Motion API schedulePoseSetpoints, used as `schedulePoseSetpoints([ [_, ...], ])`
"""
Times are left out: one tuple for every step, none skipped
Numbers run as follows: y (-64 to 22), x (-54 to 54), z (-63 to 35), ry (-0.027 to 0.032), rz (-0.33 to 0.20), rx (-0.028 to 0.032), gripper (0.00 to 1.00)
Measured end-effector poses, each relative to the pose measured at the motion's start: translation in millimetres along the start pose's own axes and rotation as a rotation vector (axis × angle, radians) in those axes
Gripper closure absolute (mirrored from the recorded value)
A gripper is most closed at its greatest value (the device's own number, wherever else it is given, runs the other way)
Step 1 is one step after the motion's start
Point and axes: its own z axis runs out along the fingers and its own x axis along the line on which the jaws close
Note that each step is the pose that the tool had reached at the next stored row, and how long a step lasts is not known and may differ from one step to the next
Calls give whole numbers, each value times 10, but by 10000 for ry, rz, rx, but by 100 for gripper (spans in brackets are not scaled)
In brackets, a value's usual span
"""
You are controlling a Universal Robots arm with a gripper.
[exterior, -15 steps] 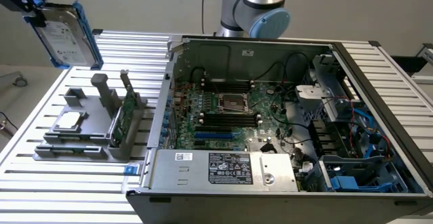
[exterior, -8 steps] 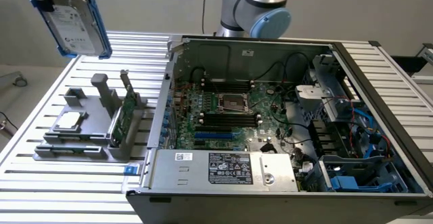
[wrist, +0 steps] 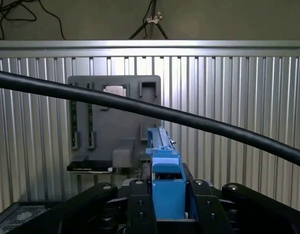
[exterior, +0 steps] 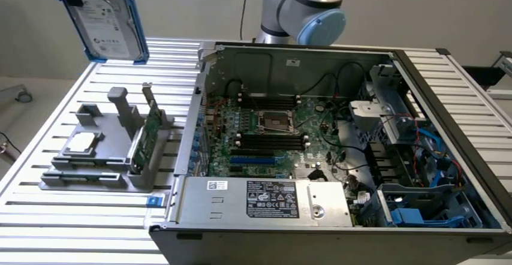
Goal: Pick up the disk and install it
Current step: 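Pick up the disk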
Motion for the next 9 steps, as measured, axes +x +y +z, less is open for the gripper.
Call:
schedulePoseSetpoints([
  [-45,-1,-3,0,-1,0,67],
  [-93,-2,-4,0,0,0,67],
  [-138,-3,-6,1,0,-1,67],
  [-183,-4,-7,0,0,0,67],
  [-227,-5,-9,0,1,1,67],
  [-272,-6,-12,0,1,0,67],
  [-317,-7,-18,0,0,-1,67],
  [-362,-8,-25,0,0,0,67],
  [-410,-10,-35,1,-1,-1,67],
])
